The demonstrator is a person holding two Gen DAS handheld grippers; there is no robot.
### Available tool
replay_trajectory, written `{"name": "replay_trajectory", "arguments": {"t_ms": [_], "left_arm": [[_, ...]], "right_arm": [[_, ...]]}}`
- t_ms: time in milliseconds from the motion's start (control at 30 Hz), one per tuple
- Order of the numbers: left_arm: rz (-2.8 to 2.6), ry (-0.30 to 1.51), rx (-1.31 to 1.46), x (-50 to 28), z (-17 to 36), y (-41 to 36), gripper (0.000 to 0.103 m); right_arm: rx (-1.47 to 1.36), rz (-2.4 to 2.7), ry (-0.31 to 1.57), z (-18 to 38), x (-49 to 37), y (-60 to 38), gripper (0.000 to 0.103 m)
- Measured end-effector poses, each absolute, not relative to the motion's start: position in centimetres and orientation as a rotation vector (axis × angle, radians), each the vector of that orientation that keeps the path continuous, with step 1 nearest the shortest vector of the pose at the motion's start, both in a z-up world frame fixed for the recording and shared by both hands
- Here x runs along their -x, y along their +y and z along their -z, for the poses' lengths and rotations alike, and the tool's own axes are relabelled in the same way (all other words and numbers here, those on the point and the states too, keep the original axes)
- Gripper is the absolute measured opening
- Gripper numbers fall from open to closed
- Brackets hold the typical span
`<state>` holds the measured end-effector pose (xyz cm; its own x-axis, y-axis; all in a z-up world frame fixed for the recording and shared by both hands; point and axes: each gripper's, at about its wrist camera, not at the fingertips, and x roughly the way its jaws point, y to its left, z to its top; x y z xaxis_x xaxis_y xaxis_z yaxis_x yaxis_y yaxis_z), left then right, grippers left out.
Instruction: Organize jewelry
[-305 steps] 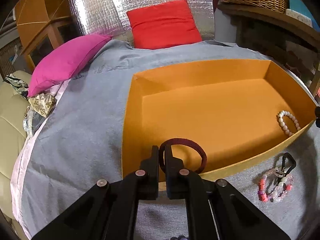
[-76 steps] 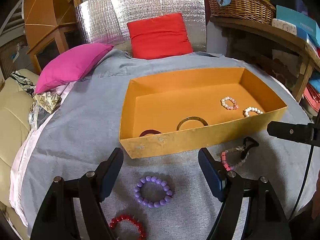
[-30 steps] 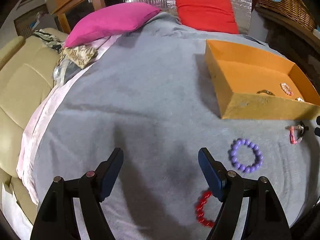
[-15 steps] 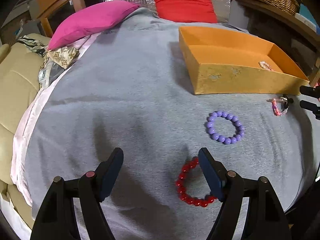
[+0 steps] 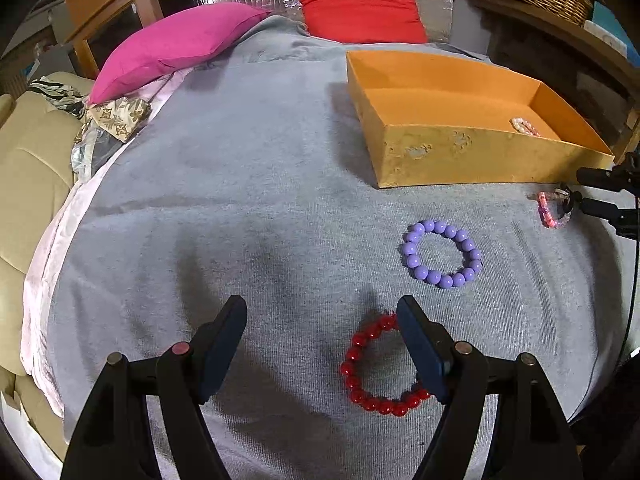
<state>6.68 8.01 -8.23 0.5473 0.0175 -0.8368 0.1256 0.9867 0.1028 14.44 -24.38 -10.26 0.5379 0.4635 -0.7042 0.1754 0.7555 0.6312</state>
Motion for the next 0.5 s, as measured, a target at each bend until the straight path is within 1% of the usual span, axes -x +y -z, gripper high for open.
{"name": "replay_trajectory", "arguments": {"t_ms": [133,200,267,300,333,400,433,500], "left_arm": [[0.074,0.99,-0.162,-6.64,8.25,7.88,0.078],[0.078,0.989,-0.164,-6.58,8.27,7.85,0.078],[0.076,0.991,-0.165,-6.54,8.33,7.94,0.078],[0.075,0.993,-0.164,-6.54,8.37,8.01,0.078],[0.074,0.994,-0.164,-6.55,8.42,8.08,0.078],[0.068,0.996,-0.162,-6.55,8.48,8.29,0.078],[0.067,0.997,-0.16,-6.58,8.49,8.36,0.078],[0.067,0.998,-0.155,-6.65,8.47,8.55,0.078]], "right_arm": [[-0.758,-0.165,1.009,10.89,-15.0,-24.12,0.054],[-0.758,-0.159,1.001,10.96,-15.24,-23.96,0.047],[-0.746,-0.137,0.994,11.05,-15.48,-23.73,0.03],[-0.739,-0.123,0.993,11.09,-15.53,-23.77,0.026],[-0.729,-0.107,0.992,11.13,-15.54,-23.82,0.018],[-0.72,-0.1,0.986,11.07,-15.44,-24.03,0.015],[-0.712,-0.1,0.978,10.89,-15.31,-24.18,0.012],[-0.678,-0.084,0.952,10.23,-14.95,-24.48,0.011]]}}
